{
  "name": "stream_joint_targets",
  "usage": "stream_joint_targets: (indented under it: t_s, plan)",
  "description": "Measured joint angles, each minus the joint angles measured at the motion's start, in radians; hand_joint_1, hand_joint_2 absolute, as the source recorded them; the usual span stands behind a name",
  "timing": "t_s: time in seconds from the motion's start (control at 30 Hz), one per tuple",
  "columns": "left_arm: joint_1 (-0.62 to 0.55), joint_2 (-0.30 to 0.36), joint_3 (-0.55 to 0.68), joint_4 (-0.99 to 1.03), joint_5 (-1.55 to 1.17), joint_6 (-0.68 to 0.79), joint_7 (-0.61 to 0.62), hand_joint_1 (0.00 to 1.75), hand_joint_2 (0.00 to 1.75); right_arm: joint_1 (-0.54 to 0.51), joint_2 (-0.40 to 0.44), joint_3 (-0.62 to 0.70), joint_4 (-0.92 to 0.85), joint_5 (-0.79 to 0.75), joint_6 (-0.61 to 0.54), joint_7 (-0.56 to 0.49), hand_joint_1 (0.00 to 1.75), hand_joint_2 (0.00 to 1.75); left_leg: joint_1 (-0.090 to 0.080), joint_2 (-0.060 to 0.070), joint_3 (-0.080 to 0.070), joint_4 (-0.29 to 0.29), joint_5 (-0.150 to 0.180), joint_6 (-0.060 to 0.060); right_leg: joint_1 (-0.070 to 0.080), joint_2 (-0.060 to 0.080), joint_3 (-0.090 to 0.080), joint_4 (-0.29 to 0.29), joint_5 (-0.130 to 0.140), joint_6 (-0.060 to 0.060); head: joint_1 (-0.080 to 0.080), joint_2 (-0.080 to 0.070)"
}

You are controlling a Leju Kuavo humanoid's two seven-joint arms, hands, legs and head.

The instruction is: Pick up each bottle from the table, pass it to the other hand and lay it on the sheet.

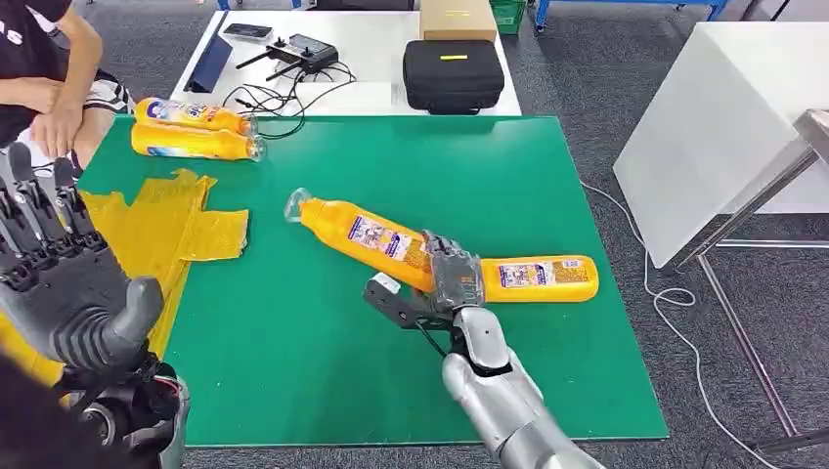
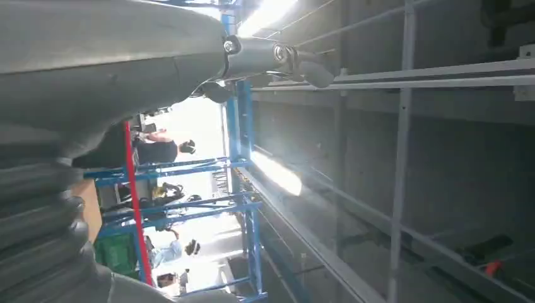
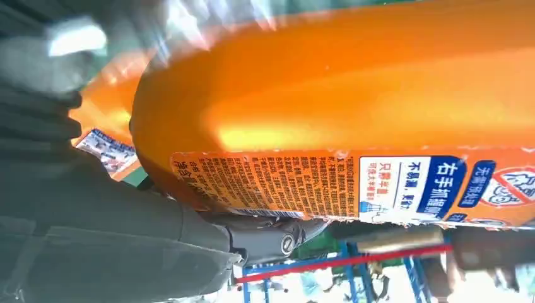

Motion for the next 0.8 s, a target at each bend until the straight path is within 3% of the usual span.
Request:
stream_joint_targets:
  t_s: [0.13,0.43,0.8]
  plan:
    - [-0.001,0.0,0.007,0.022,0.0,-0.007,0.041,0.0,1.75,0.024,0.0,-0.045,-0.045,-0.053,-0.056,-0.058,1.75,1.75,0.0,0.0,0.0,0.0,0.0,0.0,0.0,0.0,0.0,0.0,0.0,0.0,0.0,0.0]
    - [-0.068,0.009,-0.003,0.257,-0.095,-0.061,0.255,0.0,1.75,0.099,0.02,-0.146,-0.218,-0.385,-0.196,-0.391,1.75,1.75,0.0,0.0,-0.001,0.0,0.0,0.0,0.0,0.0,-0.001,0.0,0.0,0.0,0.0,0.0]
    - [-0.155,0.022,-0.044,0.495,-0.114,-0.059,0.304,0.0,1.75,0.124,0.027,-0.161,-0.304,-0.467,-0.226,-0.465,1.75,1.75,0.0,0.001,-0.002,0.0,0.0,0.0,0.0,0.0,-0.002,0.0,0.0,0.0,0.0,0.0]
